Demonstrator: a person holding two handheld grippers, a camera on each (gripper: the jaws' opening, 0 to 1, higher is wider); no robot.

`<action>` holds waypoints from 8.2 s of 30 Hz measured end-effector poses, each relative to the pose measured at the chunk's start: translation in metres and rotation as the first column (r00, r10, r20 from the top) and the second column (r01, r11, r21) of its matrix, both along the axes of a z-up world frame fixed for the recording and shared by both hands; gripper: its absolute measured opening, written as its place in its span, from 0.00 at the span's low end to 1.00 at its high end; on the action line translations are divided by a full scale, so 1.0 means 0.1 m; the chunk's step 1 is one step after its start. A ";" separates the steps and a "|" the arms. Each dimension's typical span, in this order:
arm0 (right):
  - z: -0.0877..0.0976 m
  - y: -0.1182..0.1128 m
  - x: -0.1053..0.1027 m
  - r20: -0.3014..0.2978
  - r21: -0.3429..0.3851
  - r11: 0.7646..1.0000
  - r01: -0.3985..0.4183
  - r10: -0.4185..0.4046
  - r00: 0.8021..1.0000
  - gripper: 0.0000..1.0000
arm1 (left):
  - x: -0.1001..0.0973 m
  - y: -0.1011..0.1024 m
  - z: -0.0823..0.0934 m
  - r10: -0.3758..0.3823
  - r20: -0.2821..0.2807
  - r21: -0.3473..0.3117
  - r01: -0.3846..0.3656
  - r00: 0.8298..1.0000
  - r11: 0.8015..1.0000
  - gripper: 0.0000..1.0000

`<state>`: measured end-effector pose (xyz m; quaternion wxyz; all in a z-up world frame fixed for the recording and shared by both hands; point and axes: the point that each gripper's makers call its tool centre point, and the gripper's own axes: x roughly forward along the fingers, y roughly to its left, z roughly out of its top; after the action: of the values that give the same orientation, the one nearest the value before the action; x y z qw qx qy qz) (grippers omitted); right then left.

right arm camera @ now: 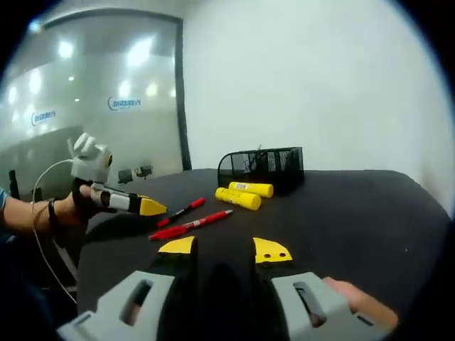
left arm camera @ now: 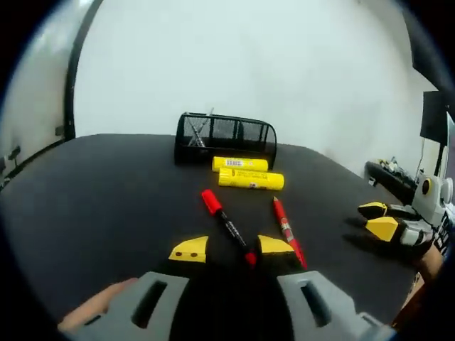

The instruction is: Pick up pens and glue sticks and place them into the holder.

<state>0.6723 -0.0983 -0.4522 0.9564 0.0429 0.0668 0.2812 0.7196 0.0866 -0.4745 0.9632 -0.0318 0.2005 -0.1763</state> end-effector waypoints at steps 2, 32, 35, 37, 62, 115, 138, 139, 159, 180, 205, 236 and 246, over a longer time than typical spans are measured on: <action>0.00 0.00 0.00 0.000 0.001 1.000 0.001 -0.001 1.000 0.26 | -0.06 -0.02 -0.02 0.004 0.002 -0.018 -0.004 1.000 1.000 0.20; 0.01 -0.01 -0.01 -0.006 0.023 1.000 -0.003 0.003 1.000 0.23 | -0.22 0.08 0.29 0.087 0.154 0.005 -0.088 0.984 0.996 0.05; 0.01 -0.01 -0.01 -0.006 0.022 1.000 -0.002 0.002 1.000 0.23 | -0.21 0.16 0.55 0.093 0.213 -0.006 -0.094 0.973 0.996 0.05; 0.00 -0.01 -0.01 -0.007 0.020 1.000 -0.001 0.001 1.000 0.23 | -0.21 0.19 0.75 0.095 0.256 -0.023 -0.092 0.962 0.995 0.05; -0.02 -0.03 -0.01 -0.017 0.011 1.000 0.009 -0.008 1.000 0.23 | -0.01 0.42 1.12 0.084 0.325 -0.051 -0.071 0.942 0.996 0.07; 0.02 0.00 -0.02 0.004 0.015 1.000 -0.011 0.011 1.000 0.22 | -1.33 0.89 -0.10 0.181 0.276 0.041 -0.199 0.944 0.979 0.06; 0.04 -0.01 -0.04 0.011 0.023 1.000 -0.007 0.007 1.000 0.22 | -0.90 0.78 1.09 0.107 0.490 0.058 -0.154 0.865 0.986 0.06; 0.03 -0.02 -0.03 0.011 0.023 1.000 -0.007 0.007 1.000 0.22 | -0.84 0.78 1.16 0.103 0.498 0.057 -0.151 0.861 0.987 0.06; 0.02 -0.02 -0.03 0.006 0.018 1.000 -0.001 0.001 1.000 0.22 | -0.37 0.78 1.19 0.121 0.495 0.007 -0.143 0.861 0.990 0.06; 0.00 -0.02 -0.01 -0.001 0.010 1.000 0.003 -0.003 1.000 0.22 | -0.25 0.83 1.03 0.154 0.488 -0.018 -0.166 0.859 0.986 0.07; 0.04 -0.04 -0.02 0.008 0.023 1.000 0.007 -0.007 1.000 0.22 | 0.42 0.58 1.92 0.095 0.543 0.003 -0.115 0.834 0.993 0.06; 0.00 -0.06 0.01 0.016 -0.024 0.999 0.022 -0.022 1.000 0.22 | 2.29 0.02 2.33 0.005 0.519 -0.004 -0.004 0.855 1.000 0.06; 0.01 -0.04 0.00 0.021 -0.022 1.000 0.018 -0.018 1.000 0.27 | 2.79 -0.11 2.32 0.013 0.509 -0.037 0.006 0.860 0.999 0.06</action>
<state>0.6719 -0.1026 -0.4514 0.9599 0.0300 0.0596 0.2722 0.9985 0.0756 -0.2427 0.9815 -0.0023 -0.0644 -0.1803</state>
